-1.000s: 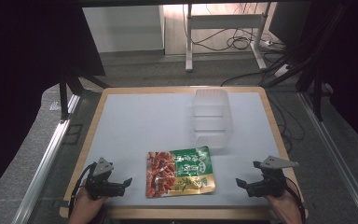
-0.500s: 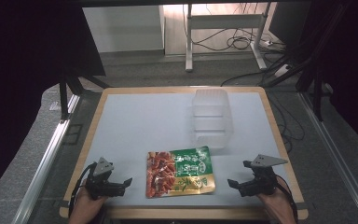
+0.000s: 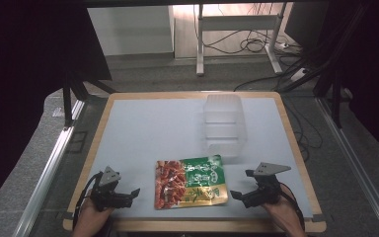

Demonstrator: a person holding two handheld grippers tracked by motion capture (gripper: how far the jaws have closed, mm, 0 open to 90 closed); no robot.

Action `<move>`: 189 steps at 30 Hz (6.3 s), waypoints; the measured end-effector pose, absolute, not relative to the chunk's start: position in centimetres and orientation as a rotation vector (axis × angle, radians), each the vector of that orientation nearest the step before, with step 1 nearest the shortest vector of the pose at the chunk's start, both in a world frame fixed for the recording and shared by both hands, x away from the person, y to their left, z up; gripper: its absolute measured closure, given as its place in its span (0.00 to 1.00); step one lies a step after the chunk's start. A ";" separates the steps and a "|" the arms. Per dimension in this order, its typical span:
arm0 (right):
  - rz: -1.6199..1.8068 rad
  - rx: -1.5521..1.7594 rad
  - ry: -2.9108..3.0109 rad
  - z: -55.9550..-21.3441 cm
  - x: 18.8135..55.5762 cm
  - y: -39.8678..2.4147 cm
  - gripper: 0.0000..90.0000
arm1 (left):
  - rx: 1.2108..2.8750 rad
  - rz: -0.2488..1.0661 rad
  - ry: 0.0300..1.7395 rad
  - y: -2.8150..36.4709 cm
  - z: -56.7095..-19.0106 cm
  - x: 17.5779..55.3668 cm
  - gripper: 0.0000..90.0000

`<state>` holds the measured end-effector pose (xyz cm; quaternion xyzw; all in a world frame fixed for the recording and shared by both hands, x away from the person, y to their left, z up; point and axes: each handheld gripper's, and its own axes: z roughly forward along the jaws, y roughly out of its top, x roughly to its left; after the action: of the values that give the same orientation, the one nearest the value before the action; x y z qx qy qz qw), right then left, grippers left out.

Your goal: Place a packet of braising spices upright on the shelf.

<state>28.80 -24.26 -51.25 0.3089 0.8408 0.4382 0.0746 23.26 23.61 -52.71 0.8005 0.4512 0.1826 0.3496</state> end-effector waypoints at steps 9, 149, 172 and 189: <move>1.330 0.922 2.578 -51.8 29.2 -22.5 0.00 | 2.077 0.475 1.166 23.5 -52.7 23.3 0.04; 1.486 0.648 2.648 -36.2 35.4 -11.0 0.99 | 1.935 0.494 1.186 24.5 -52.6 22.7 0.03; 1.513 0.693 2.577 -32.4 38.3 -10.9 0.99 | 1.920 0.483 1.198 24.7 -52.6 22.7 0.02; 1.402 0.722 2.549 -29.1 42.1 -11.0 0.99 | 1.909 0.457 1.208 24.9 -52.6 22.9 0.03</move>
<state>42.13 -10.98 -29.07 0.2401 0.8482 0.4667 0.0721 22.90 24.95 -52.63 0.7569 0.4788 0.1812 0.4062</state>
